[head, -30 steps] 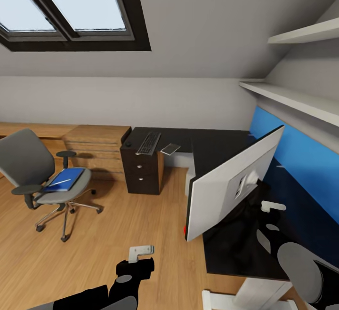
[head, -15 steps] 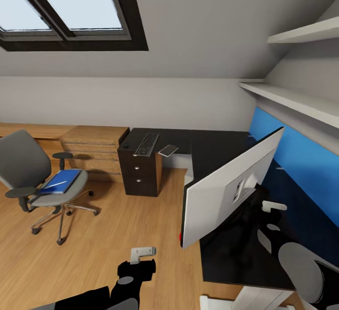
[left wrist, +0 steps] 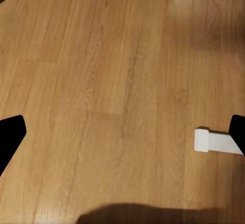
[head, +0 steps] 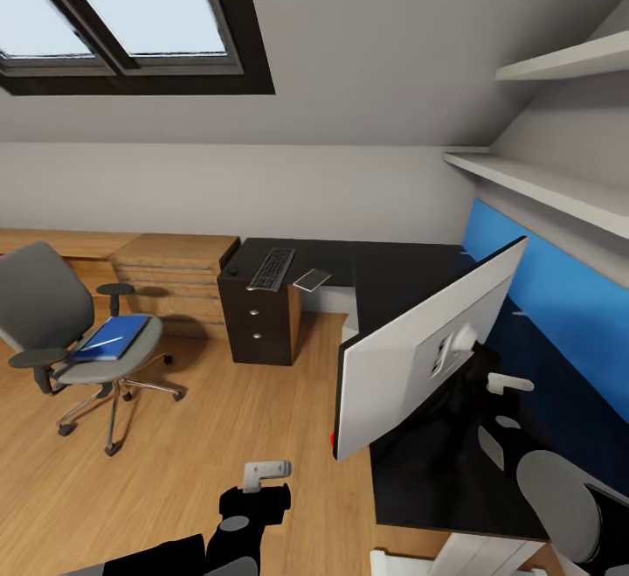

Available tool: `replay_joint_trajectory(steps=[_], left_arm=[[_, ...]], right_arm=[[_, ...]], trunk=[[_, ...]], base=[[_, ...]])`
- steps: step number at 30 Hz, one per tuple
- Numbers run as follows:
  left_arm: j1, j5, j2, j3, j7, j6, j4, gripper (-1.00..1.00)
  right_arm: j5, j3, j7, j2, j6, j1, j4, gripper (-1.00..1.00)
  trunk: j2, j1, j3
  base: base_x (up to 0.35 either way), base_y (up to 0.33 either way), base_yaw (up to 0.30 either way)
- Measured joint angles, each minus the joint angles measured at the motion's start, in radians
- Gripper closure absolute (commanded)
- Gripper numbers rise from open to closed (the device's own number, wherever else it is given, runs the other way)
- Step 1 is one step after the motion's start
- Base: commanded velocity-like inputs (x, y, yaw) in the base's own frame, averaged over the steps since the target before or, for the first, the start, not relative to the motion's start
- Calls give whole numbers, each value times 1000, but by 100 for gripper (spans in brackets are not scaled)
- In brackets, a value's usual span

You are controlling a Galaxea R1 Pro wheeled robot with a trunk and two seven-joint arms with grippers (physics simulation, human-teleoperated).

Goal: In the bedroom, organize the workspace by keeping the computer under the desk, ensuring the monitor is on the desk, placing the keyboard on the desk next to the monitor, placing the mouse on the desk next to the keyboard, moving the folder from the swivel chair onto the desk next to the mouse, stacking the notebook on top of the folder with the pen on top of the notebook, and positioning the swivel chair next to the desk.

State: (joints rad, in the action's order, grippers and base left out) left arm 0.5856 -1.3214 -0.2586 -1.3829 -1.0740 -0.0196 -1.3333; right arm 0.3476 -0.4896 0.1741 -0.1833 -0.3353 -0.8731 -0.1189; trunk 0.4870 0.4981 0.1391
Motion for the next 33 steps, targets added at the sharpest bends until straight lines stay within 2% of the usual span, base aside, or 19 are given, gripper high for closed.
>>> replay_joint_trajectory(steps=[18, 21, 33], left_arm=[[0, 1, 0, 1, -2, 1, 0, -100], [0, 0, 0, 1, -2, 1, 1, -100], [0, 2, -3, 2, -2, 2, 1, -100]], right_arm=[[4, -3, -2, 2, -2, 0, -1, 100], [21, -5, -9, 3, 2, -1, -2, 100], [21, -5, -6, 3, 1, -1, -2, 100]], trunk=[[0, 0, 0], [0, 0, 0], [0, 0, 0]], base=[[0, -8, 0], [0, -206, 0], [0, -320, 0]])
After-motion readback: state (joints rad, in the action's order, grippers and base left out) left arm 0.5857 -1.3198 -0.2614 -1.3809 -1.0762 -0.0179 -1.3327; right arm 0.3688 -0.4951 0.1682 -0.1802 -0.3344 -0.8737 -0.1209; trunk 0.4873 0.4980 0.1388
